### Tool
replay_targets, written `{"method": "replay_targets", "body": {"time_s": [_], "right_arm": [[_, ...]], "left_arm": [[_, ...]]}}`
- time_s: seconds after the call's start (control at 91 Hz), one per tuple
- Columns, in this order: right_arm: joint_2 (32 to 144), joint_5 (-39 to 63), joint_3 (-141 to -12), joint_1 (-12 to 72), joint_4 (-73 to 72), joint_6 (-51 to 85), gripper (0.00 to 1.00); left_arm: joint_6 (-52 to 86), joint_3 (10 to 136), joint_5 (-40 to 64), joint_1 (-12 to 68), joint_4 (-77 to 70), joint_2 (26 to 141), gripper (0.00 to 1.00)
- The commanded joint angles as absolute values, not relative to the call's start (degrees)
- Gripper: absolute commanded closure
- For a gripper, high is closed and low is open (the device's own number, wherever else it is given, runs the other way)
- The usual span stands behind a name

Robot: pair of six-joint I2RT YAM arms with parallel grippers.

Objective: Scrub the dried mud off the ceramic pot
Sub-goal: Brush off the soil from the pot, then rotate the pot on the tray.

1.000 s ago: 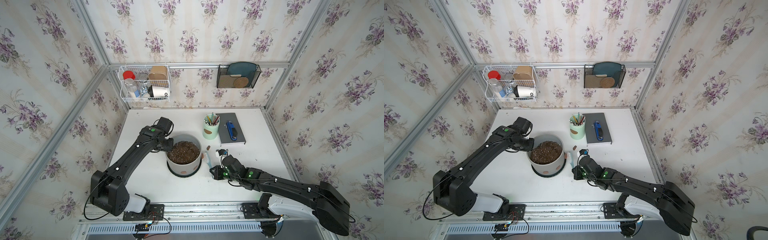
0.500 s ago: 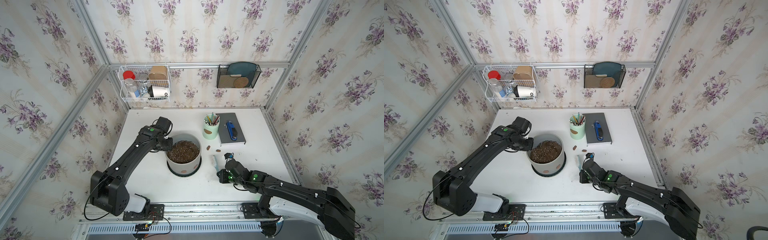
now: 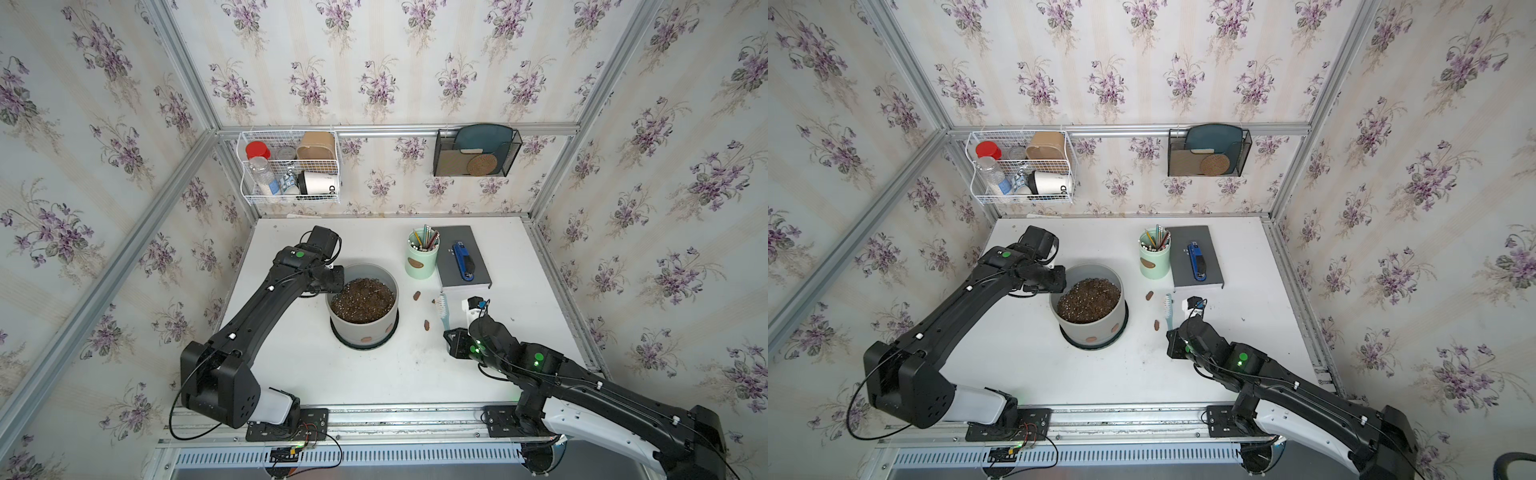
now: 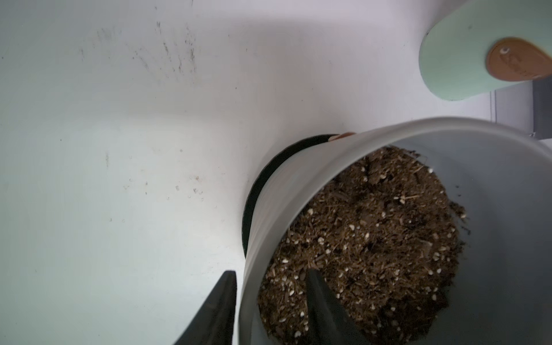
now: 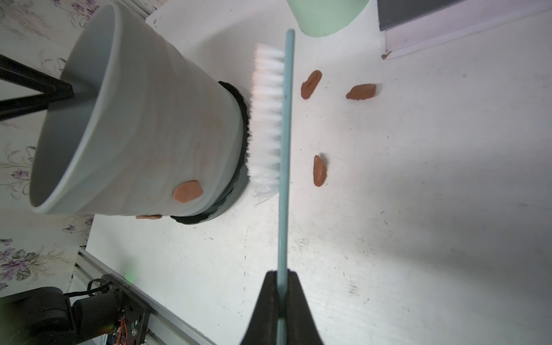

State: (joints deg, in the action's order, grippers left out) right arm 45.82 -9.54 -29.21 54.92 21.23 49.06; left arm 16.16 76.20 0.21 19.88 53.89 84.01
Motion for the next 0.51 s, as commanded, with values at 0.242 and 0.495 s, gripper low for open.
{"method": "replay_targets", "body": {"time_s": [0.242,0.495], "right_arm": [[47.3,-6.1,-26.8,54.9,15.9,49.8,1.0],[47.7,-4.7,-25.8,54.9,14.5,50.1,1.0]], "left_arm": [[14.6,80.2,0.2,19.7,52.1,90.4,0.57],[15.3,77.0,-1.1,19.2,52.2,89.9,0.69]]}}
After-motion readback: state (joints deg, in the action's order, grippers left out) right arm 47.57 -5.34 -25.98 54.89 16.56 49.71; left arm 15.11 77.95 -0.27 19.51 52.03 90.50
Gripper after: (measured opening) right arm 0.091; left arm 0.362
